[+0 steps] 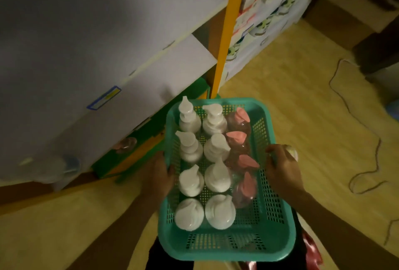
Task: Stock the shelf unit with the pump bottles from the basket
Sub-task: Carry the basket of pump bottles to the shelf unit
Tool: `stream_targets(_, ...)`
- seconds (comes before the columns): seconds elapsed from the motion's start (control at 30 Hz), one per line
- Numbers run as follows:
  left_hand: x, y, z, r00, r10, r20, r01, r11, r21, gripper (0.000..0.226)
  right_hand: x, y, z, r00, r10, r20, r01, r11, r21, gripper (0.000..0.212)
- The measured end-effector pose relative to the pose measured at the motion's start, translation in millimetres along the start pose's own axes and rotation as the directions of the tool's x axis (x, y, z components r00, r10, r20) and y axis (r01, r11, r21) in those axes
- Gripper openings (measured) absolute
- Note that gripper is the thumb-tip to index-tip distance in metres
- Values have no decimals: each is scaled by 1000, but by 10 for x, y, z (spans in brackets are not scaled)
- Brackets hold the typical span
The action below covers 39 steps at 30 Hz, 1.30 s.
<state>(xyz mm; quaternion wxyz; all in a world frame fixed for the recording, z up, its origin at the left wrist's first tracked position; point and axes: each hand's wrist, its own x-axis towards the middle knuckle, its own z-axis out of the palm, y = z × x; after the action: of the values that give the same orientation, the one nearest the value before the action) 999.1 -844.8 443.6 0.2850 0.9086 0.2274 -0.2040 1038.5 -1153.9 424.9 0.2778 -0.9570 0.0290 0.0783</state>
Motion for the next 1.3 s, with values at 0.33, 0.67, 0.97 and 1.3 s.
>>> stream_targets(0.33, 77, 648, 975, 908, -414, -58, 374, 867, -330, 49, 1353, 628, -171, 938, -286, 196, 271, 957, 100, 17)
stream_targets(0.67, -156, 382, 1816, 847, -526, -76, 495, 833, -248, 40, 1576, 972, 81, 775, -574, 265, 529, 818, 224, 14)
stream_targets(0.97, -154, -307, 2382, 836, -541, -87, 493, 812, -312, 26, 1156, 1239, 1122, 718, -595, 361, 546, 803, 238, 28)
stream_targets(1.3, 320, -1375, 3294, 802, -583, -131, 537, 799, -272, 26, 1206, 1623, 2564, 704, -428, 566, 510, 860, 17, 26)
